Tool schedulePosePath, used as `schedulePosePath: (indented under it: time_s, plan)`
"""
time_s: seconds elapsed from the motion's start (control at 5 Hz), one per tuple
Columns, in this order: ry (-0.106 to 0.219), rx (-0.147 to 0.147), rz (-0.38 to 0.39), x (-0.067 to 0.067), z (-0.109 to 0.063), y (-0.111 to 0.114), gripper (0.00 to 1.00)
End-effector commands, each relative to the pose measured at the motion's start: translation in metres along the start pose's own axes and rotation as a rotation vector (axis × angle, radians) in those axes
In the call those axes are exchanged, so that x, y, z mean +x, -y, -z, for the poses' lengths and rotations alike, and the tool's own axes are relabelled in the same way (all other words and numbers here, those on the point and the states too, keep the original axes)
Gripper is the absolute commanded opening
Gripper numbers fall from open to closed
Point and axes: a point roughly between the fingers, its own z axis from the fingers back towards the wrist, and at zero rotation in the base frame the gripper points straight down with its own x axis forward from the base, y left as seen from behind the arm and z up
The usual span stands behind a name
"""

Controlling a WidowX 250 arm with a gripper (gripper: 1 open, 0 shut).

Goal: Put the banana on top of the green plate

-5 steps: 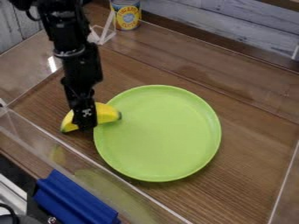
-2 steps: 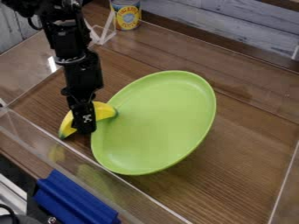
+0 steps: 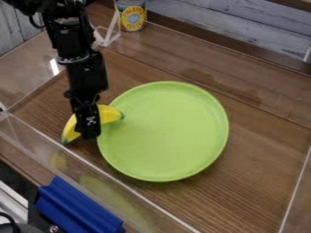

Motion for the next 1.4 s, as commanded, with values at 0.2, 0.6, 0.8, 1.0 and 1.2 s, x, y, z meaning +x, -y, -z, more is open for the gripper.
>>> schedulePosePath:
  time_s: [0.2,0.6,0.8,1.0,1.2]
  plan:
    - [0.020,0.046,0.001,0.002,-0.018,-0.006,0.00]
    - [0.013,0.079,-0.017,0.008,-0.043,0.003,0.00]
    - [0.011,0.110,-0.044,0.017,-0.072,0.019,0.00]
    - [0.012,0.128,-0.075,0.026,-0.094,0.039,0.00]
    - [0.018,0.127,-0.074,0.040,-0.093,0.065,0.00]
